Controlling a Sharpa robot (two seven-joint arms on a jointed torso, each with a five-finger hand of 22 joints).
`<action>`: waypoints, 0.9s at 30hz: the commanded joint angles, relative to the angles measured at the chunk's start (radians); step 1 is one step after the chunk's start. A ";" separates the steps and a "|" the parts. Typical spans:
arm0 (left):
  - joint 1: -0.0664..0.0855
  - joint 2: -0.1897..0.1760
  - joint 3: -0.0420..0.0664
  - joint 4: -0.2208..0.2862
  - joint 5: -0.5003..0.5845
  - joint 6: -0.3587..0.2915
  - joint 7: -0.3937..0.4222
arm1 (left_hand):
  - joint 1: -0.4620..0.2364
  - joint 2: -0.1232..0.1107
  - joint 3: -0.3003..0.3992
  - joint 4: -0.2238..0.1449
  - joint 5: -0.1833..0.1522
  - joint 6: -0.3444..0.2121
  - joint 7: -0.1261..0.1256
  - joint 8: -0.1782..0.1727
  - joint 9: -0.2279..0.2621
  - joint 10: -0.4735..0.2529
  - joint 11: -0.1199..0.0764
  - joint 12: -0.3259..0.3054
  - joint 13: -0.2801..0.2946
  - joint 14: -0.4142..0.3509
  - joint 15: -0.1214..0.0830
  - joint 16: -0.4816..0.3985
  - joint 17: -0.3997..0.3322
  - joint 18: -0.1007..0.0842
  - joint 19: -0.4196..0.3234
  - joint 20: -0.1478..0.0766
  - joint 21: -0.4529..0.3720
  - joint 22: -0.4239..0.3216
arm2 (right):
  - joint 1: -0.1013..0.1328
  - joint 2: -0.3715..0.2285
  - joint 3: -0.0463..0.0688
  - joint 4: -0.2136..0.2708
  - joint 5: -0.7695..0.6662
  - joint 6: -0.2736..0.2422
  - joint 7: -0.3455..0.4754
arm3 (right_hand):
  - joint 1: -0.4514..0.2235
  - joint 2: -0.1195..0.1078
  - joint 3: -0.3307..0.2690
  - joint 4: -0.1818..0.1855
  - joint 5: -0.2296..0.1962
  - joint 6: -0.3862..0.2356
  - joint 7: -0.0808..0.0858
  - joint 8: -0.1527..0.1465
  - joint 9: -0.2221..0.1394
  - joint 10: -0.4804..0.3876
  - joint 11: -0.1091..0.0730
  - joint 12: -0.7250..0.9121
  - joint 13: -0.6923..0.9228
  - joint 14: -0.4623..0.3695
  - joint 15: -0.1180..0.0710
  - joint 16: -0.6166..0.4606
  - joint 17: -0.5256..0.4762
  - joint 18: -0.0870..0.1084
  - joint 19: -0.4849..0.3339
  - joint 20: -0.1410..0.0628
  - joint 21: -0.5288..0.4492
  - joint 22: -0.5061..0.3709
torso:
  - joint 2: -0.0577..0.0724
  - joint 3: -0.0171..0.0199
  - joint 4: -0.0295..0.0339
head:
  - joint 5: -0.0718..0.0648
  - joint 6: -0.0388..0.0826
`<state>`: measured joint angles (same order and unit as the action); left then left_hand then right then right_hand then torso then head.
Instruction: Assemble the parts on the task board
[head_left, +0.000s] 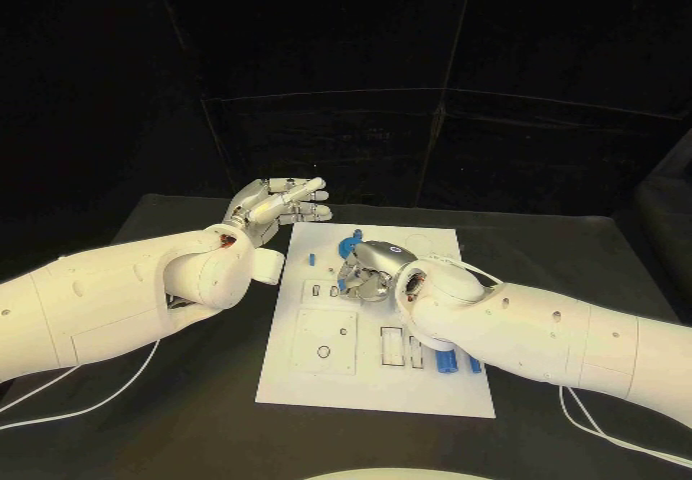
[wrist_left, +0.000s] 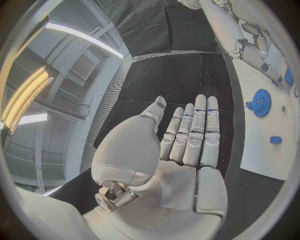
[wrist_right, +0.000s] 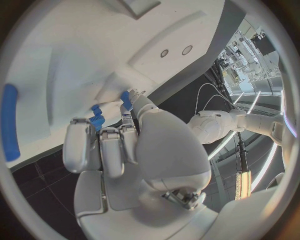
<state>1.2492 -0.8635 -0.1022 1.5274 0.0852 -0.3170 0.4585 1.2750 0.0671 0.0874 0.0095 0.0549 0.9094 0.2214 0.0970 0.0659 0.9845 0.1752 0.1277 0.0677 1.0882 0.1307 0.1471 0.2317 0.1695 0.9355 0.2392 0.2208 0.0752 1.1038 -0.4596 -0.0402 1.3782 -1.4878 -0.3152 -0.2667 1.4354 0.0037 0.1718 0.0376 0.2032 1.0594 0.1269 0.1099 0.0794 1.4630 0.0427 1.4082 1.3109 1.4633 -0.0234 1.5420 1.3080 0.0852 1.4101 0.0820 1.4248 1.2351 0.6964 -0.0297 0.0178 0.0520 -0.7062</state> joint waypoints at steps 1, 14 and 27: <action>0.002 0.001 0.001 0.000 0.002 0.014 0.006 | 0.005 0.007 0.000 -0.007 0.002 0.008 -0.001 -0.005 0.000 0.008 -0.001 -0.005 0.000 -0.006 0.000 -0.005 0.002 0.014 0.002 0.003 -0.004 -0.002 | -0.002 0.001 -0.001 -0.002 -0.010 0.028 0.002 | -0.011 0.000 0.005 -0.001 -0.001 0.011 -0.001 0.005 0.001 -0.005 -0.001 -0.003 0.118 0.095 -0.007 0.003 0.206 -0.018 0.002 -0.004 0.003 0.000 | 0.000 -0.0007 0.0004 | 0.000 -0.001; 0.002 -0.001 0.001 0.001 0.002 0.014 0.005 | 0.005 0.008 0.000 -0.007 0.002 0.009 -0.002 -0.006 0.000 0.009 -0.001 -0.005 0.000 -0.006 0.000 -0.006 0.002 0.014 0.002 0.003 -0.005 -0.002 | -0.007 -0.002 -0.001 -0.006 -0.009 0.073 0.001 | -0.019 -0.005 0.006 0.000 -0.004 0.011 -0.001 0.003 0.000 -0.006 -0.001 -0.004 0.118 0.094 -0.006 0.002 0.205 -0.018 0.002 -0.004 0.003 0.001 | -0.001 -0.0004 -0.0005 | 0.004 -0.006; 0.002 -0.002 0.001 0.001 0.002 0.015 0.004 | 0.005 0.008 0.000 -0.007 0.002 0.009 -0.002 -0.006 0.000 0.009 -0.001 -0.005 0.000 -0.006 0.000 -0.006 0.002 0.014 0.002 0.003 -0.005 -0.002 | -0.009 -0.004 -0.001 -0.002 -0.009 0.100 -0.006 | -0.031 -0.014 0.006 0.001 -0.004 0.006 0.001 -0.002 -0.002 -0.011 0.000 -0.011 0.113 0.094 -0.005 0.001 0.201 -0.018 0.001 -0.004 0.002 -0.001 | 0.000 -0.0001 0.0002 | 0.005 -0.008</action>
<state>1.2492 -0.8651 -0.1023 1.5272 0.0861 -0.3147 0.4575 1.2750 0.0671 0.0874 0.0095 0.0549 0.9131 0.2178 0.0970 0.0659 0.9882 0.1714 0.1277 0.0677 1.0882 0.1307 0.1471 0.2328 0.1694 0.9355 0.2392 0.2209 0.0742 1.1016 -0.4622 -0.0352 1.3781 -1.4924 -0.2693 -0.2599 1.4123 -0.0107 0.1714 0.0378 0.2029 1.0618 0.1292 0.1102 0.0787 1.4607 0.0446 1.4015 1.3080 1.4633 -0.0234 1.5420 1.3077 0.0852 1.4101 0.0820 1.4249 1.2349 0.6961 -0.0302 0.0179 0.0563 -0.7145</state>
